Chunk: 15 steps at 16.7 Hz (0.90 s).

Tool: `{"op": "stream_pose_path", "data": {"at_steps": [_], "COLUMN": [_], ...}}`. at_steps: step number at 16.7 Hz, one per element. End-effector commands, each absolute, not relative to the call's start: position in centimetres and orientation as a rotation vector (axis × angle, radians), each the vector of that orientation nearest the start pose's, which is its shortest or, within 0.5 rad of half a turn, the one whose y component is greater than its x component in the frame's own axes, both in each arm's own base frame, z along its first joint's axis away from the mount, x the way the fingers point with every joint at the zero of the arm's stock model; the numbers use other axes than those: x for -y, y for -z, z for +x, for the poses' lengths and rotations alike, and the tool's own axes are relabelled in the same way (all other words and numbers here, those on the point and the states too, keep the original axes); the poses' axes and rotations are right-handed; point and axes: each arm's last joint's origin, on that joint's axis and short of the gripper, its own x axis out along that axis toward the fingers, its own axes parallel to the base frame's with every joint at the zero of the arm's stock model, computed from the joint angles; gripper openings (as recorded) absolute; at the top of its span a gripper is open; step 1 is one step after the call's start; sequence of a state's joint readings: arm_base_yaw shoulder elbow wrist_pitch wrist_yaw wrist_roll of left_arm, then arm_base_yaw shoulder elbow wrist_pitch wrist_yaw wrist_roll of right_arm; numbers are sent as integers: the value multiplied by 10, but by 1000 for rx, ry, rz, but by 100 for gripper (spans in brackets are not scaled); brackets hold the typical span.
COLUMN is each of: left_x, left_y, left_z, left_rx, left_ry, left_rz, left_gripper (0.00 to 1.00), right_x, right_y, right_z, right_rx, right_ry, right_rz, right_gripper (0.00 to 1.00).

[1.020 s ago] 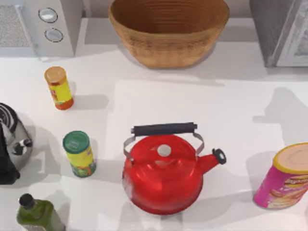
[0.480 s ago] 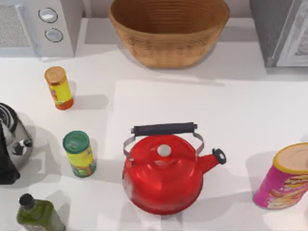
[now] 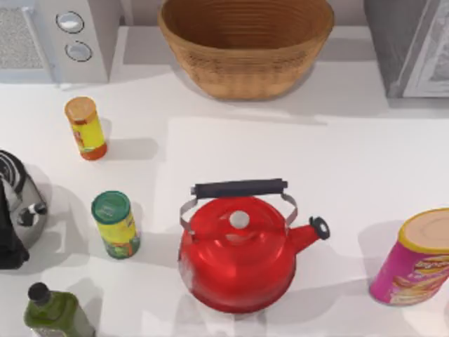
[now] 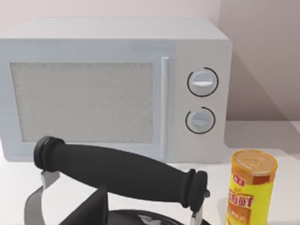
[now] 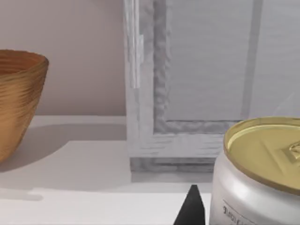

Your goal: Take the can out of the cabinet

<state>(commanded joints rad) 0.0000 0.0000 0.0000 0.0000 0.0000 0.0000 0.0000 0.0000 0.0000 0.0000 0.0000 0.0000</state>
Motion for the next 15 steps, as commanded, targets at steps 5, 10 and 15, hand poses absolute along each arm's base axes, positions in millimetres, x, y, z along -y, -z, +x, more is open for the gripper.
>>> {"op": "stream_pose_path", "data": {"at_steps": [5,10,15], "left_x": [1,1,1], "left_y": [-160,-160,-160], "left_z": [106,106,106], "left_rx": [0,0,0], "left_ry": [0,0,0], "left_rz": [0,0,0], "left_gripper": [100,100,100], "right_x": [0,-2,-3], "right_y": [-165,-189,-209], "right_z": [109,127,172], "right_rx": [-3,24,44], "right_ry": [-24,-126,-278], "right_rz": [1,-2,-10], "right_gripper": [0,0,0]}}
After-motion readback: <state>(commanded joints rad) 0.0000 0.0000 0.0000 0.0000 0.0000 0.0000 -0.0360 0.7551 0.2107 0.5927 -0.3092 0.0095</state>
